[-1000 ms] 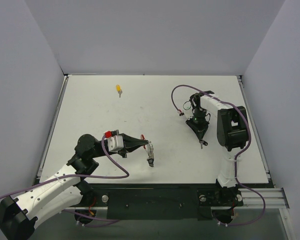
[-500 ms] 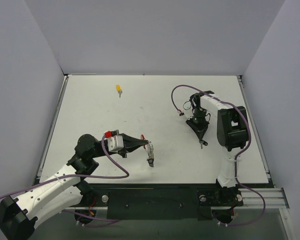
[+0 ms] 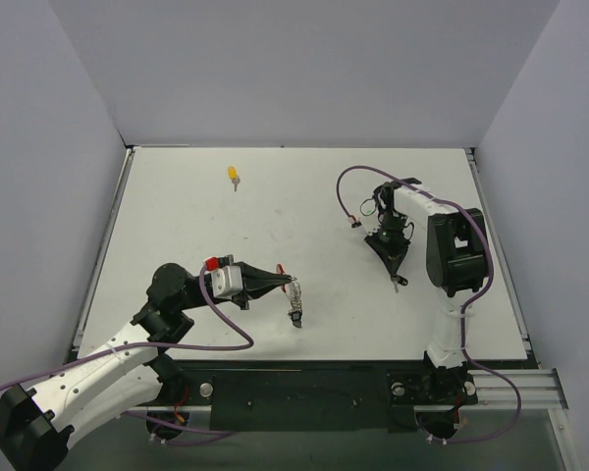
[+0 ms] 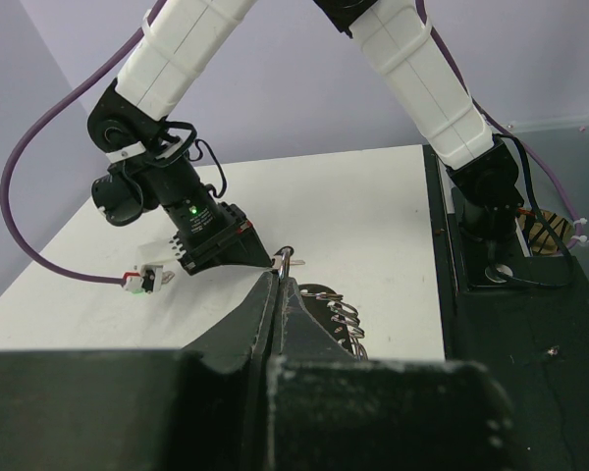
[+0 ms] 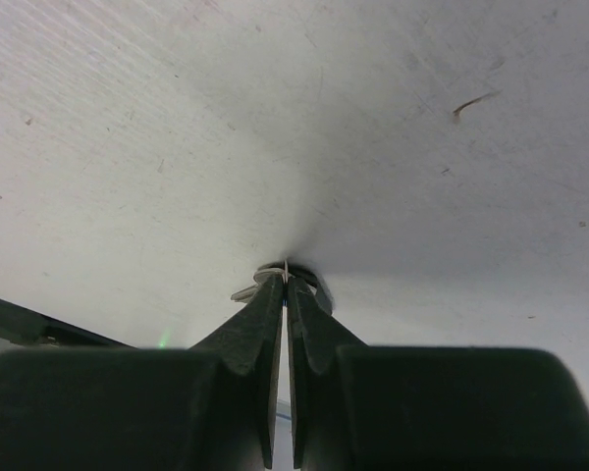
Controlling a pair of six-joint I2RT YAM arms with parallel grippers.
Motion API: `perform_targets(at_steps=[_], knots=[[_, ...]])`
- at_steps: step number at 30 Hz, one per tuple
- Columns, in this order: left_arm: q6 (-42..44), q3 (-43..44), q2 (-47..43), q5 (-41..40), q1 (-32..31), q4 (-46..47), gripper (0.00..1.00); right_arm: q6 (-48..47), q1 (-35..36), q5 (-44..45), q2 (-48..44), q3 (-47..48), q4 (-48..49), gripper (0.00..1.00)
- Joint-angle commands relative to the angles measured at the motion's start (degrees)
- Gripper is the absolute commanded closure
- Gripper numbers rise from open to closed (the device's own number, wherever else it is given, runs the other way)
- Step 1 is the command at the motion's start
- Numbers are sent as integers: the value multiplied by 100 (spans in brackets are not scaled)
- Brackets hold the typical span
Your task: Put the keys on the keyring
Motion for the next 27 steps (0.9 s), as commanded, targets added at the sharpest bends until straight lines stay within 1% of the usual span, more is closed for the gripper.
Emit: perform_targets(at_steps=[1,5,9,13,15,17,20,21,25,27], knots=[[46,123,-44,40,21,272,100,-221,-113,-171,-463,37,-494,100],[38,123,-35,31,21,272,100,-555,-245,-626,-893,-60,-547,100],[3,88,18,22,21,360,100,-977,-324,-1242,-1675,-245,-547,100],[-208,0,123,40,30,851,100,-1521,-342,-2033,-2510,-341,-678,100],[-209,-17,184,83,30,1124,100,-1819,-368,-2323,-2993,-254,-853,100],[-393,-18,220,127,21,1370,100,-2101,-447,-2745,-3248,-87,-1073,100],[-384,122,316,163,30,1634,100,-2558,-570,-3473,-3460,351,-1460,100],[-350,184,395,163,12,1626,100,-2733,-570,-3598,-3548,457,-1618,100],[-340,597,798,215,-5,1748,100,-2998,-570,-4432,-3802,923,-1786,100],[-384,755,1018,215,-23,1941,100,-3278,-579,-5125,-3952,898,-1778,100]])
